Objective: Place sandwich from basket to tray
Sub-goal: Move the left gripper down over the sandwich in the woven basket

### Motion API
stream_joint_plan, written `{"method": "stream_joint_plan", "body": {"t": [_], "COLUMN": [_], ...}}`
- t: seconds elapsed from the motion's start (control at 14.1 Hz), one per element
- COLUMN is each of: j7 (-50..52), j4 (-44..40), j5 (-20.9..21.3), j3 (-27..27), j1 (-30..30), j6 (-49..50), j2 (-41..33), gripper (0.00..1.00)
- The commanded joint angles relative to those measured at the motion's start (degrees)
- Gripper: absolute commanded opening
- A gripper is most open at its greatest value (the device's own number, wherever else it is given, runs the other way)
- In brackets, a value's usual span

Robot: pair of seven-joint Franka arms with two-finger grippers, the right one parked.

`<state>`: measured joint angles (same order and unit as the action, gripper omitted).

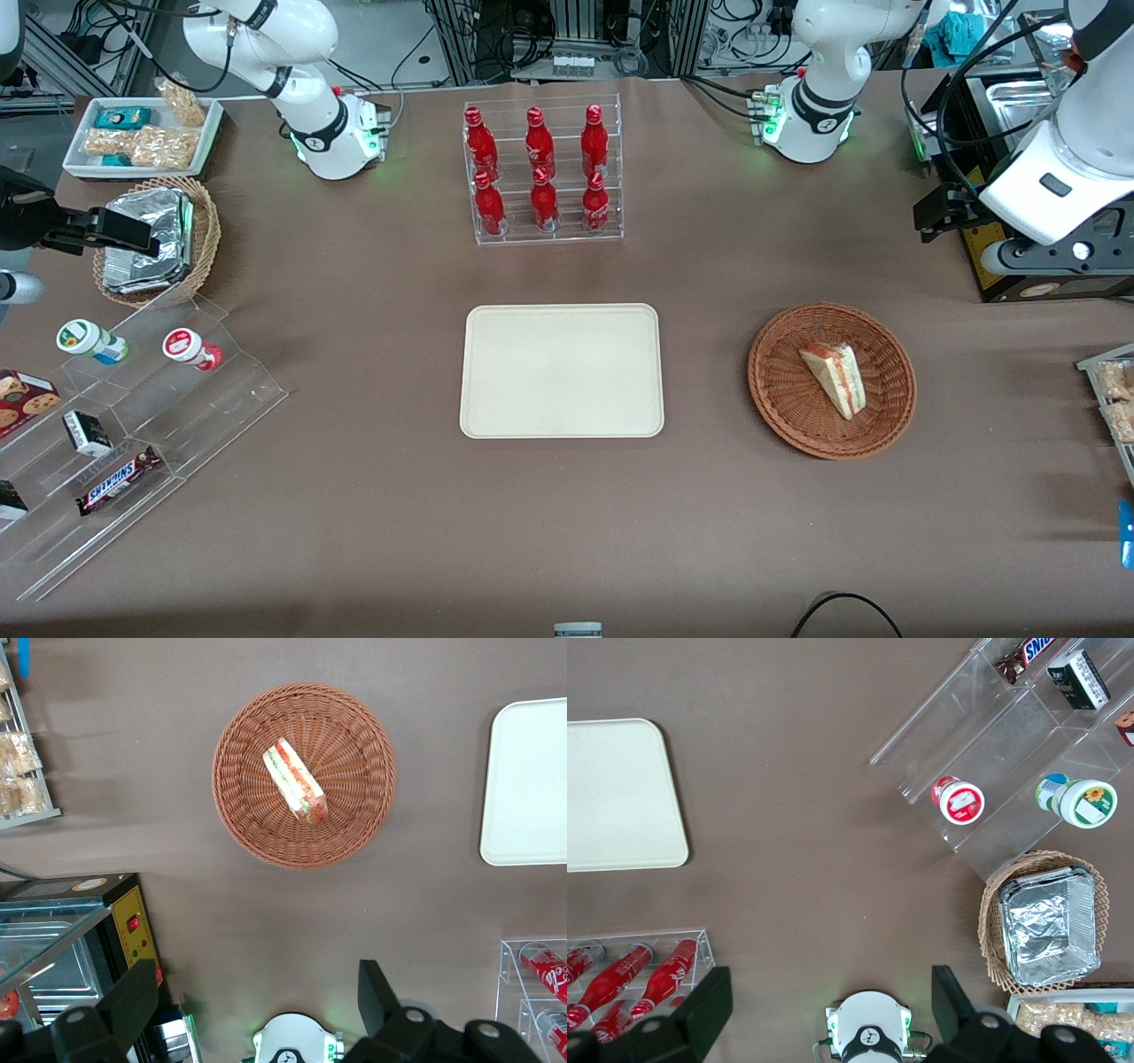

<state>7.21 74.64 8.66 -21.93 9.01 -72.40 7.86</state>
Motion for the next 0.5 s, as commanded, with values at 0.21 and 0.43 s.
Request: {"method": "stream_joint_plan", "body": {"t": [0.21, 0.43], "j7": [0.88, 3.06], "j4": [0.33, 1.29], "j5": [-3.21, -3.82], "j3": [-0.05, -0.05], "j1": [1.71, 3.21], "j6": [0.07, 0.07], "j2": [0.22, 3.46], "gripper": [1.0, 1.0]}}
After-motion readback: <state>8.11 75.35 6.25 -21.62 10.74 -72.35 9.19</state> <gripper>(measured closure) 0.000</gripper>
